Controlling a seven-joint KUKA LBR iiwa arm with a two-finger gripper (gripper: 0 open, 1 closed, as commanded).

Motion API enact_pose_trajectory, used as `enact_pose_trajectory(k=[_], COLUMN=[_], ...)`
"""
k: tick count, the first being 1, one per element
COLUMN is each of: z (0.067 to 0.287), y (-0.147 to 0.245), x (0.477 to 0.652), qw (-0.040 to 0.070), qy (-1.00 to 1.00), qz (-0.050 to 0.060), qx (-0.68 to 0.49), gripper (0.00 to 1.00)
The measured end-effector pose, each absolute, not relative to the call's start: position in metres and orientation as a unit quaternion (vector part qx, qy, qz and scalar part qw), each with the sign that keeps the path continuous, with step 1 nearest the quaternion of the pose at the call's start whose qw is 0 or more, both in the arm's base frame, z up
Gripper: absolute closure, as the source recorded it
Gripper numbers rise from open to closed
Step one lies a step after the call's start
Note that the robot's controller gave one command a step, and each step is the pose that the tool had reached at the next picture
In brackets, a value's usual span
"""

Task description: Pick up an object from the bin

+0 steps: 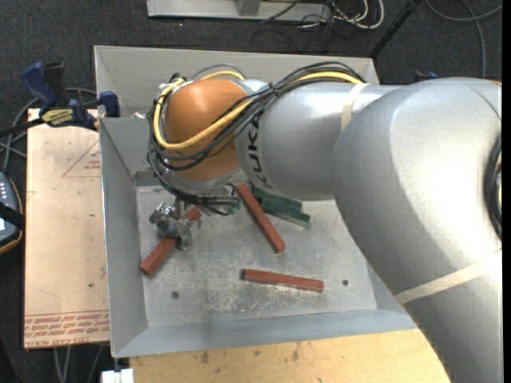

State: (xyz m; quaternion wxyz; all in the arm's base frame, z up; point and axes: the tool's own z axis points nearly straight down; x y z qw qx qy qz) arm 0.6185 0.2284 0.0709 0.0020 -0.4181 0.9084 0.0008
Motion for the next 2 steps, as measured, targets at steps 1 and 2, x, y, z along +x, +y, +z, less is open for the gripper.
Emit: enact_pose_trajectory(k=[1, 2], z=[0.191, 0.238], y=[0.231, 0.230], x=[0.632, 0.641], qw=[0.007, 0.005], qy=[0.903, 0.903], qz=[0.000, 0.000], qx=[-0.430, -0.430], gripper=[1.00, 1.00])
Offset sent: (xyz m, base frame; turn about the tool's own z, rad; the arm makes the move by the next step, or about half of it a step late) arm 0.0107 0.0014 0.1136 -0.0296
